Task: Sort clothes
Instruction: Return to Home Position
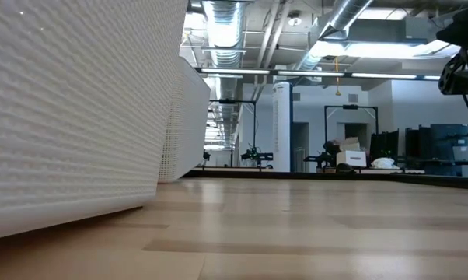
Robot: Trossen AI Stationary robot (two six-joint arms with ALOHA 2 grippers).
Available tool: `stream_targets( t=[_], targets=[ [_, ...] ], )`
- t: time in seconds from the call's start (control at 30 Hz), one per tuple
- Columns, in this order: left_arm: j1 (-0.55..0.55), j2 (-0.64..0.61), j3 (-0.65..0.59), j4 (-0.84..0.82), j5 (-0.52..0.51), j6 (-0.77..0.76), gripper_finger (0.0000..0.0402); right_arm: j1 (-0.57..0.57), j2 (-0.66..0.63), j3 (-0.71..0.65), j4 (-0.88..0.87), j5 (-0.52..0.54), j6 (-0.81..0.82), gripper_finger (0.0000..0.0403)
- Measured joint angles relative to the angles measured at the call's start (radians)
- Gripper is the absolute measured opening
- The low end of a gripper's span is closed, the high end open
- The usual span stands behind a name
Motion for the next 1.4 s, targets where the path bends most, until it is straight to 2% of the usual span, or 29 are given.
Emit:
stream_targets(
  t=[0.17, 0.27, 0.43, 0.57, 0.73, 0.87, 0.97, 1.07, 1.23, 1.3, 1.4],
  targets=[
    [-0.223, -0.041, 0.000, -0.002, 0.002, -0.037, 0.0105, 0.000, 0.000, 0.000, -0.007, 0.000, 0.000, 0.0164],
    [-0.283, -0.114, 0.000, -0.002, 0.001, -0.120, 0.0105, 0.000, 0.000, 0.000, -0.003, 0.000, 0.002, 0.0164],
    [-0.290, -0.196, 0.000, 0.044, 0.000, -0.137, 0.0105, 0.000, 0.000, 0.000, 0.005, 0.000, 0.017, 0.0164],
    [-0.291, -0.201, 0.000, 0.141, -0.005, -0.110, 0.0105, 0.000, 0.000, 0.000, 0.004, 0.000, 0.027, 0.0164],
    [-0.291, -0.202, 0.000, 0.163, 0.000, -0.141, 0.0105, 0.000, 0.000, 0.000, 0.002, 0.001, 0.027, 0.0164],
    [-0.291, -0.202, 0.000, 0.364, 0.008, -0.133, 0.0105, 0.000, 0.000, 0.000, 0.004, 0.001, 0.027, 0.0164],
    [-0.291, -0.196, 0.001, 0.610, 0.048, 0.043, 0.0105, 0.000, 0.000, 0.000, 0.004, 0.001, 0.027, 0.0164],
    [-0.289, -0.162, 0.001, 0.874, 0.166, 0.282, 0.0105, 0.000, 0.000, 0.000, 0.004, 0.002, 0.027, 0.0164],
    [-0.260, -0.077, 0.002, 1.401, 0.547, 0.804, 0.0105, 0.000, 0.000, 0.000, 0.000, 0.004, 0.027, 0.0164],
    [-0.258, -0.051, 0.002, 1.490, 0.636, 0.947, 0.0105, 0.000, 0.000, 0.000, -0.004, 0.008, 0.027, 0.0164],
    [-0.258, -0.038, 0.001, 1.479, 0.690, 1.055, 0.0105, 0.000, 0.000, 0.000, -0.003, 0.009, 0.027, 0.0164]
  ],
)
